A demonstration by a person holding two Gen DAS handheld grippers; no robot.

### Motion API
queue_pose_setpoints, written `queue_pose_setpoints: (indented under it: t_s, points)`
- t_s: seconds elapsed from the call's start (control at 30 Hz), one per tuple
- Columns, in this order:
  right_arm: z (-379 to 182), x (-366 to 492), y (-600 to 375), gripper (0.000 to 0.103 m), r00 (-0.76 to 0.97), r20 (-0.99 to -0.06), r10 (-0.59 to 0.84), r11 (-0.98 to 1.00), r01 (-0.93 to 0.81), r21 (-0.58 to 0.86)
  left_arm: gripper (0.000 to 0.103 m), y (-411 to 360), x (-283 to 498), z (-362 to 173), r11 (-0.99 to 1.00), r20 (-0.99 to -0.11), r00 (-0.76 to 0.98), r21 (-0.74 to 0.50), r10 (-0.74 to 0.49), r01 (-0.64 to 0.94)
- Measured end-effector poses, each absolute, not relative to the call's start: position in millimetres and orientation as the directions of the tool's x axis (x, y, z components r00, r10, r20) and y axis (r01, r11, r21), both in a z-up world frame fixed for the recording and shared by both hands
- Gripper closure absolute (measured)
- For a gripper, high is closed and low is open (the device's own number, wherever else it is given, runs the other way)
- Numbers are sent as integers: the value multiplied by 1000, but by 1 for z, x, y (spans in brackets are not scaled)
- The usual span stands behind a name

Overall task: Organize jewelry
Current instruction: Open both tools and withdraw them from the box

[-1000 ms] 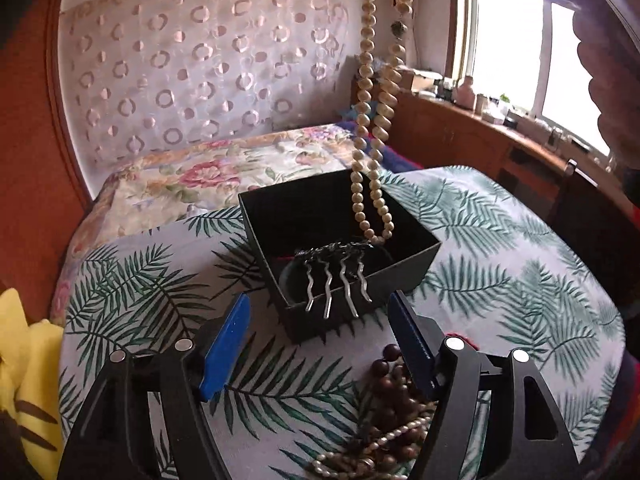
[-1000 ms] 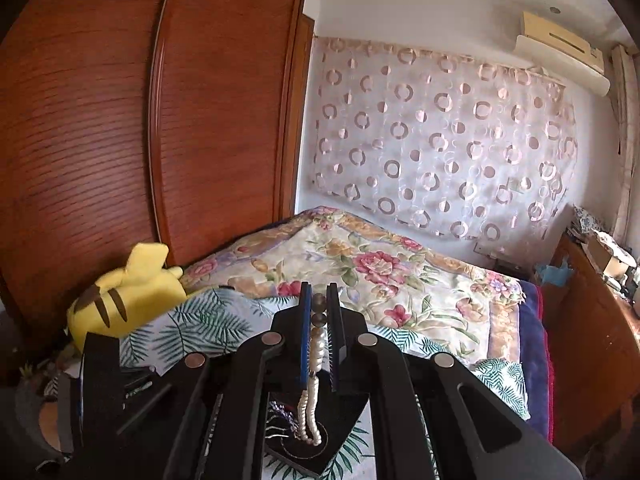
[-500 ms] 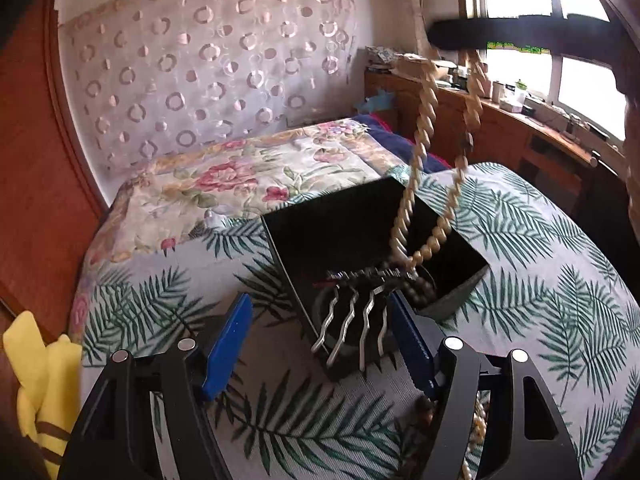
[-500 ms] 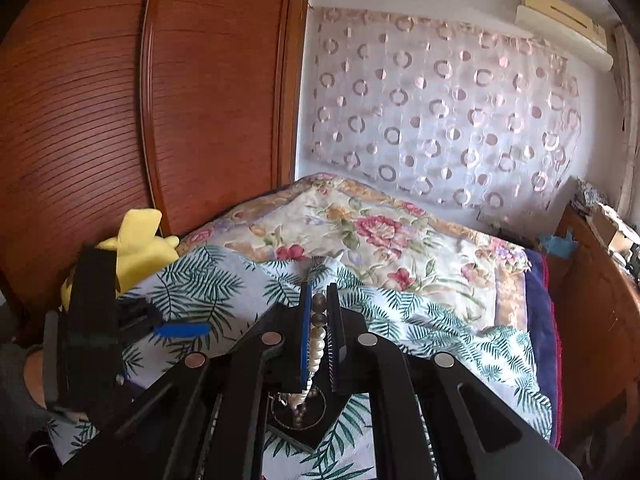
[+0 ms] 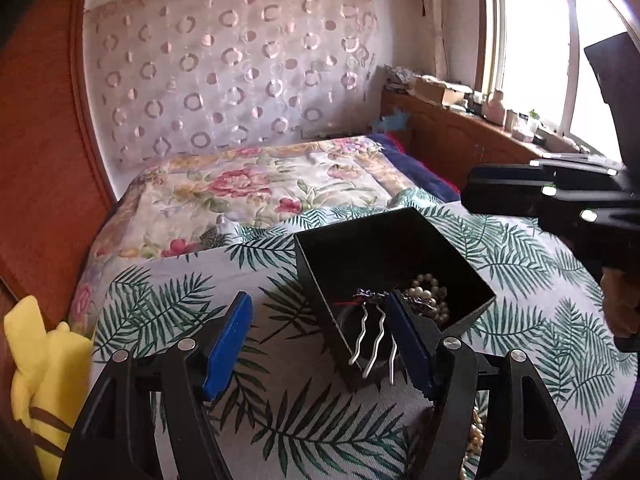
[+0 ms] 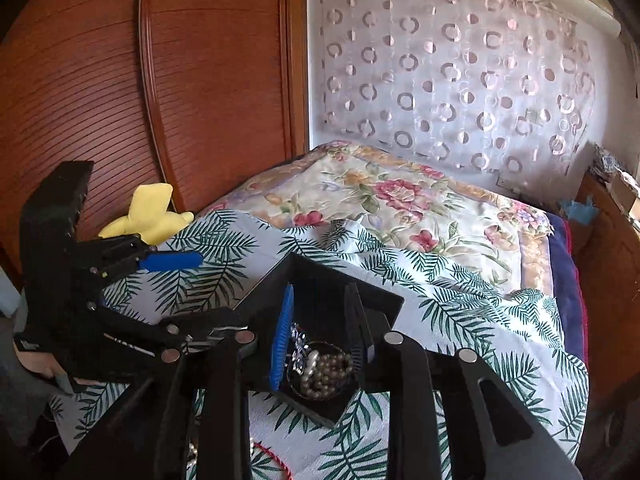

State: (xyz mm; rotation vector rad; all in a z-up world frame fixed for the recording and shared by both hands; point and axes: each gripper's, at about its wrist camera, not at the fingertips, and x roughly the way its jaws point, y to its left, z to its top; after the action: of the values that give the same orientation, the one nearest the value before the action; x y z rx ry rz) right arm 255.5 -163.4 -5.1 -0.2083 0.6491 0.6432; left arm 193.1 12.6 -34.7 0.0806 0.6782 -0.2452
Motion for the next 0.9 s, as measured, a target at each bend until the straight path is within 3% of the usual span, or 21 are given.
queue_pose_setpoints:
  t_s: [0.5, 0.9]
  points:
    - [-53, 189, -194, 75, 564, -660, 496, 789, -611, 71, 35, 24, 119, -47, 964, -617, 749, -66, -241, 256]
    - [-103, 182, -197, 83, 466, -758, 456, 776, -625, 82, 34, 26, 88, -72, 961, -650, 714, -107, -262, 255]
